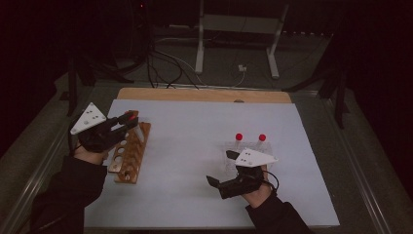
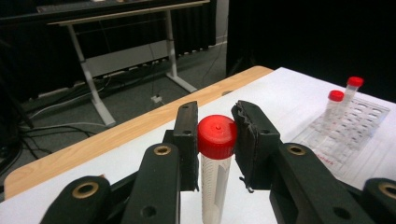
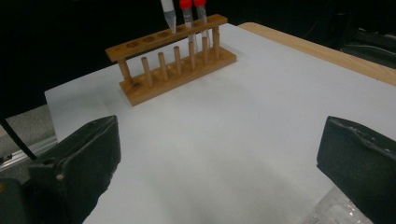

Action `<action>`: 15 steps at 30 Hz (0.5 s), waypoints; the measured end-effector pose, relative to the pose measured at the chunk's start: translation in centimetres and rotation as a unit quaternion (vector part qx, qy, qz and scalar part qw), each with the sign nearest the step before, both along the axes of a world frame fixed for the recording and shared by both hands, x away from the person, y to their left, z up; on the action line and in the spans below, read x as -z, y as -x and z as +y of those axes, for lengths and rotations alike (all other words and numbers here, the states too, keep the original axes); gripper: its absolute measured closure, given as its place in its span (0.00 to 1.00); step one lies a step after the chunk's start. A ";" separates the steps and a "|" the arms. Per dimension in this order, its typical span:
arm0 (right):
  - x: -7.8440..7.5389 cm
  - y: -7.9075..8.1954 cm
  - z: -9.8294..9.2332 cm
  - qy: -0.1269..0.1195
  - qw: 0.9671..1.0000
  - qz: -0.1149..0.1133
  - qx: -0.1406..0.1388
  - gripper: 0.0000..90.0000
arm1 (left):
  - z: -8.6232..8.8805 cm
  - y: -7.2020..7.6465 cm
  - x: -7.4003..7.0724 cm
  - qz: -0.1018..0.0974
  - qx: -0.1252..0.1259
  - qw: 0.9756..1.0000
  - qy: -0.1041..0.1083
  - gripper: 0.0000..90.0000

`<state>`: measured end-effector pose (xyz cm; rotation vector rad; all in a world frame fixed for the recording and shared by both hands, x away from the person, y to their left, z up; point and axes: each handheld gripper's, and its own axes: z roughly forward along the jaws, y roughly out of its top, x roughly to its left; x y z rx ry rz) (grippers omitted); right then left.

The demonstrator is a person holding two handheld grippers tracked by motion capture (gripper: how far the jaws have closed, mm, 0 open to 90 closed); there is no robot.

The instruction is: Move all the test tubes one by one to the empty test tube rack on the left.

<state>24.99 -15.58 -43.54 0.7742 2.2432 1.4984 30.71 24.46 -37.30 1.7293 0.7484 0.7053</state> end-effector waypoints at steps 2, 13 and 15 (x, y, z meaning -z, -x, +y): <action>-0.1 0.0 -0.1 0.000 1.000 -0.002 -0.001 0.00 | 0.5 -0.3 0.1 0.001 -0.007 1.000 0.003 0.80; 0.0 0.0 -0.2 0.000 1.000 -0.002 -0.002 0.00 | 3.2 -1.6 0.8 0.006 -0.070 0.997 0.013 0.80; 0.0 -0.1 -0.2 0.000 1.000 -0.002 -0.001 0.00 | 3.4 -1.8 1.1 0.007 -0.082 0.997 0.014 0.80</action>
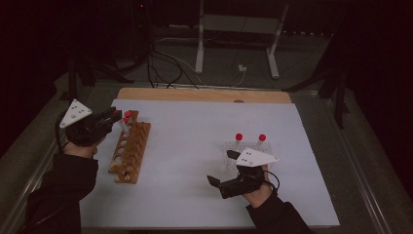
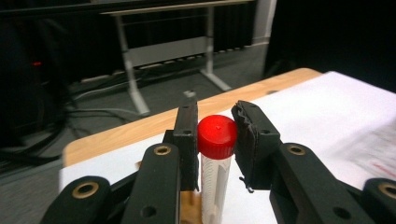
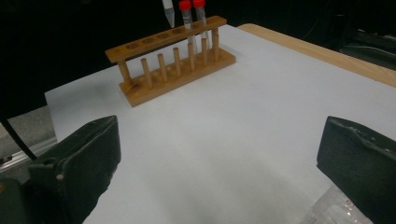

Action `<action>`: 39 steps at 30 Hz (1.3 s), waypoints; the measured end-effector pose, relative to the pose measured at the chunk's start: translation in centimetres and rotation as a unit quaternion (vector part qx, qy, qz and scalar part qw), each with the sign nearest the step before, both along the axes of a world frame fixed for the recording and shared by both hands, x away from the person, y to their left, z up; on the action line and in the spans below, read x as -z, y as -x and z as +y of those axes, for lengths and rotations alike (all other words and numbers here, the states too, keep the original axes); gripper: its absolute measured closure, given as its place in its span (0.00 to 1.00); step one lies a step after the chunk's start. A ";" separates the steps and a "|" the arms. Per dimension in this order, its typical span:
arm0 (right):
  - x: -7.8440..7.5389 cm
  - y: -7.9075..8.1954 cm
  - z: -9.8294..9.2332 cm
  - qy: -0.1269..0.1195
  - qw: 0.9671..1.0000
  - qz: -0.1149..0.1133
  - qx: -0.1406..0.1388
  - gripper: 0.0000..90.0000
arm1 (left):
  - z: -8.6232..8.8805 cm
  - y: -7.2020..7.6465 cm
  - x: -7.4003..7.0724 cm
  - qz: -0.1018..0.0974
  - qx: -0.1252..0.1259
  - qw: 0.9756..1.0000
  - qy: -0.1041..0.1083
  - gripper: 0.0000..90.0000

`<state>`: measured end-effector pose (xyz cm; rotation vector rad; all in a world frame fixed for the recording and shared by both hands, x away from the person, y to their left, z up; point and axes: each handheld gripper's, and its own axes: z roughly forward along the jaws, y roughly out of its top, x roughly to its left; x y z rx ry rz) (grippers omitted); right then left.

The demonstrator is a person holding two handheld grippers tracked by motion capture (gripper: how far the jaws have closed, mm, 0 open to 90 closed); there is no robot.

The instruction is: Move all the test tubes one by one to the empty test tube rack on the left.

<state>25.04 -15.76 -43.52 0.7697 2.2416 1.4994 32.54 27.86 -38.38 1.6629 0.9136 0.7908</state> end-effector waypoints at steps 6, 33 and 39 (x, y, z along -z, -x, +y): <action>0.1 -0.1 0.0 0.003 1.000 0.003 0.003 0.00 | 0.4 -0.6 1.1 0.004 -0.024 1.000 -0.005 0.80; 0.1 -0.2 -0.3 -0.003 1.000 0.005 0.002 0.00 | -0.3 -2.3 6.0 0.058 -0.042 0.997 -0.040 0.80; 0.1 -0.2 -0.4 -0.004 1.000 0.006 -0.001 0.00 | -0.5 -2.3 6.6 0.063 -0.044 0.996 -0.056 0.80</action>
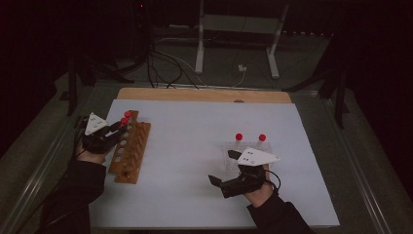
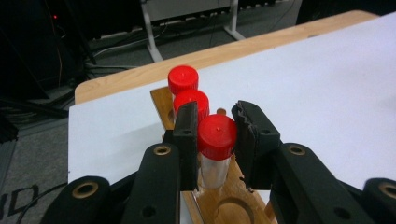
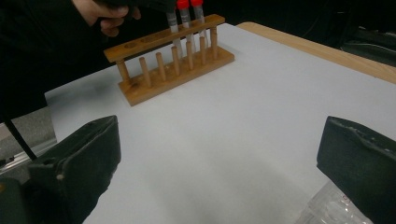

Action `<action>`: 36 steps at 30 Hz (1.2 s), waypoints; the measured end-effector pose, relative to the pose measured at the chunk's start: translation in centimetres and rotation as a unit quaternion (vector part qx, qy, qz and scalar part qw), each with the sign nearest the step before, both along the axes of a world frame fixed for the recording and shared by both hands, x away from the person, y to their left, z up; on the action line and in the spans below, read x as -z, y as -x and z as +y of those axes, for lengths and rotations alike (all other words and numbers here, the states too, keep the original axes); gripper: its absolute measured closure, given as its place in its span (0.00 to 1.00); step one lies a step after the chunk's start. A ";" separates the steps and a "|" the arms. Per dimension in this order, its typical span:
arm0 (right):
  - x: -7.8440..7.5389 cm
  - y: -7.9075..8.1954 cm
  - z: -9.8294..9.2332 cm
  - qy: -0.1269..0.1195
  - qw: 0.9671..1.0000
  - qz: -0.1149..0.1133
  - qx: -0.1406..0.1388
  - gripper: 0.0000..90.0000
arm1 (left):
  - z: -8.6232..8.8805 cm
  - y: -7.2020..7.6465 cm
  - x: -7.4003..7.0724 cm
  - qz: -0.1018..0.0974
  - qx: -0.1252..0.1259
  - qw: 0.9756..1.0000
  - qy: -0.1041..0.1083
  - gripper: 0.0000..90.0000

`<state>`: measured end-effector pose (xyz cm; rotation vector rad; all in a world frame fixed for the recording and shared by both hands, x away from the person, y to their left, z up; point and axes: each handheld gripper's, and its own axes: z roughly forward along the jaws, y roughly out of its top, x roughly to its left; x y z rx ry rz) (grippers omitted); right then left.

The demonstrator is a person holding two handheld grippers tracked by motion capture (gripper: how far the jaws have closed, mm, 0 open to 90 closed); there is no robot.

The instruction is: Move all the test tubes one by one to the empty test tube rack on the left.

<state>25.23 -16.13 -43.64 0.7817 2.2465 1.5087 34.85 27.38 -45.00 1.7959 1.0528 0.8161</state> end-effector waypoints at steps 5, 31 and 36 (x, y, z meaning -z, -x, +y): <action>0.0 0.0 0.0 0.000 1.000 0.000 0.001 0.00 | 0.0 0.0 -0.1 0.007 -0.003 1.000 -0.001 0.80; -0.9 -0.2 -1.2 -0.008 1.000 -0.010 0.016 0.00 | -1.6 3.3 -2.9 0.043 0.092 0.993 0.062 0.10; -1.3 -0.4 -1.9 -0.011 0.999 -0.015 0.027 0.00 | -3.0 4.3 -3.0 0.041 0.127 0.988 0.071 0.02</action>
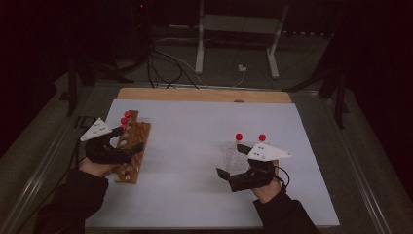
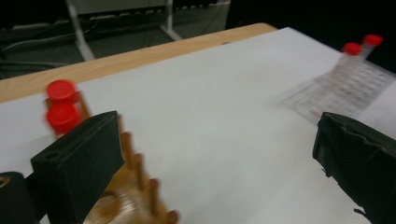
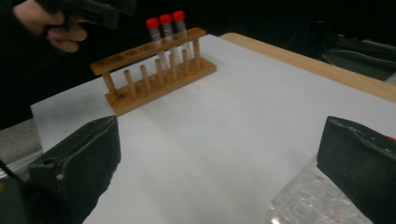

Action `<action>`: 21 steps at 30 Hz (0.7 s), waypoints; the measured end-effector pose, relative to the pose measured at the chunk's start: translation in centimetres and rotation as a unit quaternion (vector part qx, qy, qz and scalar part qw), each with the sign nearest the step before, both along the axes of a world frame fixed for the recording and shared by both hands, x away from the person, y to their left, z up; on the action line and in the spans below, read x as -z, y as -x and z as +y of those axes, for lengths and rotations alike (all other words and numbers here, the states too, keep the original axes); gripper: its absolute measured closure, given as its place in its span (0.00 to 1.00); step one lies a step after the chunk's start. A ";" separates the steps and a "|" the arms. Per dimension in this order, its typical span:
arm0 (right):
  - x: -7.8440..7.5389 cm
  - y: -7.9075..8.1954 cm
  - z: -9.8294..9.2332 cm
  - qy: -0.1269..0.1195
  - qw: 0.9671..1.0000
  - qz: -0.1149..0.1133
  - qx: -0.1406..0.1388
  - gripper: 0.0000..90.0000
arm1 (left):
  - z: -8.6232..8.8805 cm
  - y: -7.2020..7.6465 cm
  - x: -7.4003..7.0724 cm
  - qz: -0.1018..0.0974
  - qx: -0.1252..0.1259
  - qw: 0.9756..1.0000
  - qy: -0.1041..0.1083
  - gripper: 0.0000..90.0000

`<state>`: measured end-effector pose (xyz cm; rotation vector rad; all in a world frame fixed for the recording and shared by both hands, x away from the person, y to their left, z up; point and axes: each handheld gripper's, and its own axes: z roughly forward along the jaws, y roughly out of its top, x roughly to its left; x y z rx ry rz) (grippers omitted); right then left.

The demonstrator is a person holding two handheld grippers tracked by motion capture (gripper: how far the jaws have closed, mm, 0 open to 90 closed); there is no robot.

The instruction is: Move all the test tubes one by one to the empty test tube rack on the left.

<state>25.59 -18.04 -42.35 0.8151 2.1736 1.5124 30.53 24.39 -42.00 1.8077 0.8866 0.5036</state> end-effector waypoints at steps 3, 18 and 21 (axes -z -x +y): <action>-0.3 -0.1 -0.6 -0.003 1.000 -0.004 0.010 0.00 | -0.8 0.6 -0.1 -0.007 0.018 1.000 0.003 0.02; -1.0 -1.8 -5.7 0.004 0.993 -0.023 0.111 0.00 | -4.6 3.2 0.8 -0.015 0.102 0.995 0.017 0.01; -0.6 -2.4 -6.6 0.013 0.990 -0.021 0.136 0.00 | -5.1 3.5 1.0 -0.018 0.109 0.994 0.015 0.01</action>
